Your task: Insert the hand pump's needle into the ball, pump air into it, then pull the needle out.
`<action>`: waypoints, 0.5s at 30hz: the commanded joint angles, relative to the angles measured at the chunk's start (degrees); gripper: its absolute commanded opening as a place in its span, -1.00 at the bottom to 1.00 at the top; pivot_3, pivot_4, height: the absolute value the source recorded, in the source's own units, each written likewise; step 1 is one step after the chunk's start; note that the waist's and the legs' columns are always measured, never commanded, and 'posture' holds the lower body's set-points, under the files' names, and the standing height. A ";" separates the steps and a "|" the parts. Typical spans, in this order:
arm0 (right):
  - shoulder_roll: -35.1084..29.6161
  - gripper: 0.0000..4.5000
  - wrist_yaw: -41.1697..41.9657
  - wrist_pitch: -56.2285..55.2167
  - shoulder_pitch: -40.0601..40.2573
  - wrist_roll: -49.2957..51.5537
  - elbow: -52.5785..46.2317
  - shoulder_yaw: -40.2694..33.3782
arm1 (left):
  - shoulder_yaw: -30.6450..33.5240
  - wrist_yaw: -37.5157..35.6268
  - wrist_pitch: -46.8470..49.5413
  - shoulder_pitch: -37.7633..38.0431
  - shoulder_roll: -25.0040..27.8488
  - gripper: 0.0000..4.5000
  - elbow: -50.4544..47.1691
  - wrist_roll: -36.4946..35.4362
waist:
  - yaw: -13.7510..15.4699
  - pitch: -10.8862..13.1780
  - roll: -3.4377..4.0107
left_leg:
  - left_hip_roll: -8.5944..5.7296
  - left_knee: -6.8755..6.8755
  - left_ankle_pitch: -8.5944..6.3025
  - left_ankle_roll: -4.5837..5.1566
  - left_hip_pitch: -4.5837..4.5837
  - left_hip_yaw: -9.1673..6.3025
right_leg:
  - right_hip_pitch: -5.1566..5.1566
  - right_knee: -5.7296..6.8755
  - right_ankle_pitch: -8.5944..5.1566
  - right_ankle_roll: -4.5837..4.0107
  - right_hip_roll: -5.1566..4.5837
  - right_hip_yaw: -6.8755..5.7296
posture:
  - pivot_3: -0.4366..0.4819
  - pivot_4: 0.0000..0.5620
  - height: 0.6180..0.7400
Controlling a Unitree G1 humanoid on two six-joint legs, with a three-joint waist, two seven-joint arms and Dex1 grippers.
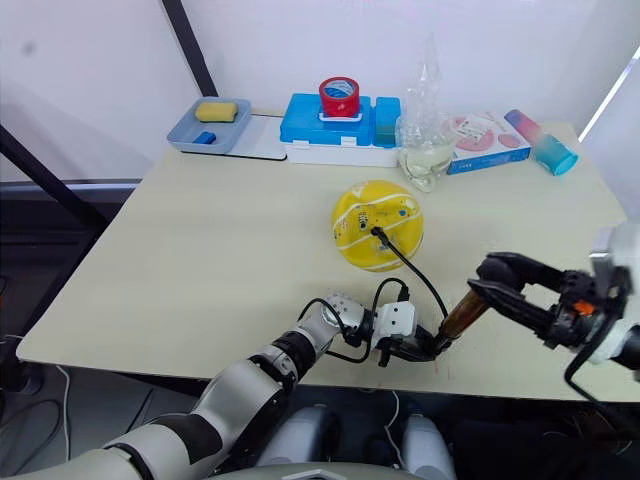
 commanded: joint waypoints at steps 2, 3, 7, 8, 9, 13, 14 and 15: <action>3.79 -0.10 1.33 -4.69 2.24 -11.62 2.23 9.08 | -1.08 -0.03 0.25 0.61 0.31 -0.51 1.65 1.63 | 0.00 -0.01 -0.01 | 0.00 0.00 0.00 0.00 0.01 0.00 | 0.00 0.00 0.00 0.00 0.03 0.00 | -0.05 -0.47 0.95; 4.71 -0.10 2.03 -5.98 2.46 -13.43 2.79 10.91 | -1.05 -0.02 0.30 0.60 0.27 -0.51 1.66 1.61 | 0.00 -0.01 0.01 | -0.01 0.00 0.00 0.00 0.01 -0.01 | 0.00 0.00 0.00 0.00 0.05 -0.01 | -0.05 -0.47 0.95; 6.58 -0.10 4.59 -11.55 3.28 -21.66 5.64 16.91 | -1.05 -0.07 0.44 0.61 0.11 -0.51 1.63 1.58 | -0.01 -0.03 0.03 | -0.02 0.00 0.00 0.00 0.03 -0.02 | 0.00 0.01 0.00 0.00 0.08 -0.02 | -0.05 -0.47 0.95; 7.10 -0.10 4.72 -12.50 3.22 -22.59 6.19 17.56 | -1.05 -0.07 0.47 0.62 0.06 -0.51 1.64 1.57 | 0.00 -0.03 0.03 | -0.02 0.00 0.00 0.00 0.04 -0.02 | 0.01 0.01 0.00 0.00 0.08 -0.03 | -0.05 -0.47 0.95; 7.52 -0.10 4.80 -13.12 3.10 -22.96 6.57 17.86 | -1.04 -0.07 0.51 0.60 0.02 -0.51 1.65 1.57 | 0.00 -0.04 0.05 | -0.02 0.00 0.00 0.00 0.04 -0.02 | 0.00 0.02 0.00 0.00 0.09 -0.03 | -0.05 -0.47 0.95; 7.59 -0.10 6.05 -15.08 3.60 -24.40 6.91 17.39 | -1.02 -0.17 0.47 0.62 0.09 -0.51 1.67 1.57 | -0.01 -0.04 0.04 | -0.02 0.00 0.00 -0.01 0.06 -0.04 | 0.02 0.02 0.00 0.00 0.11 -0.04 | -0.05 -0.47 0.95; 7.34 -0.10 6.15 -14.68 3.76 -23.23 6.17 15.88 | -1.00 -0.21 0.43 0.64 0.17 -0.51 1.67 1.55 | -0.01 -0.04 0.04 | -0.02 0.00 0.00 -0.01 0.06 -0.04 | 0.02 0.03 0.00 0.00 0.11 -0.04 | -0.05 -0.47 0.95; 7.14 -0.10 6.24 -14.38 3.87 -22.35 5.65 14.78 | -0.98 -0.23 0.43 0.64 0.21 -0.51 1.66 1.53 | 0.01 -0.04 0.05 | -0.02 0.00 0.01 -0.01 0.07 -0.04 | 0.02 0.03 0.00 0.00 0.11 -0.04 | -0.05 -0.47 0.95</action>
